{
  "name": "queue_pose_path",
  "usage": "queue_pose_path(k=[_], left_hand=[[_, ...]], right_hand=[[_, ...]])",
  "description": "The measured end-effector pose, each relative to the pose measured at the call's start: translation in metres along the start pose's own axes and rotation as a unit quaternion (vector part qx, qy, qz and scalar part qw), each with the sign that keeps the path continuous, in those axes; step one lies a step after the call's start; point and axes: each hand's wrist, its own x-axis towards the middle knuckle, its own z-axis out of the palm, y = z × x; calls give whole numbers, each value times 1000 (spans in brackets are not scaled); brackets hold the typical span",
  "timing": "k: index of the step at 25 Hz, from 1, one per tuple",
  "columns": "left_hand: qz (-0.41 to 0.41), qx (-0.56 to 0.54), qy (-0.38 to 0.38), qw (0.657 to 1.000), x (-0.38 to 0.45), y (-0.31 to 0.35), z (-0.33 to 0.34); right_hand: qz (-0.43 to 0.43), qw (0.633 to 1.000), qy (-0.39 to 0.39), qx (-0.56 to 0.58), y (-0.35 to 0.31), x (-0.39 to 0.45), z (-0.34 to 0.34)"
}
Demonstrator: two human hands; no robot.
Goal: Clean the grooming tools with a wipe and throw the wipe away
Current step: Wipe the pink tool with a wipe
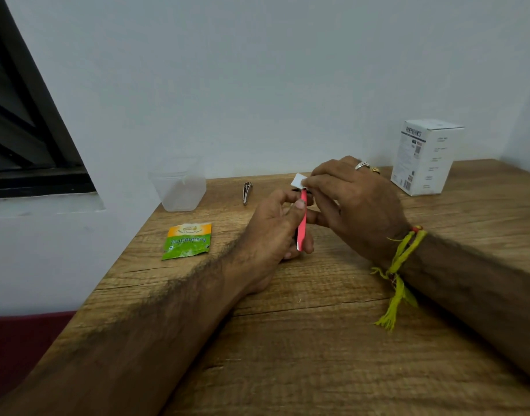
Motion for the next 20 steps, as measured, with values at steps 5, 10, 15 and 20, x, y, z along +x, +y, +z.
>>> queue_pose_path(k=[5,10,15,20], left_hand=[[3,11,-11,1000,0,0,0],[-11,-2,-22,1000,1,0,-1],[-27,-32,-10,999,1,2,-2],[-43,-58,-4,997,1,2,-3]], right_hand=[[81,994,-3,67,4,-3,4],[156,975,71,143,13,-7,1],[157,971,85,160,2,-10,-2],[115,980,41,155,-5,-12,1]])
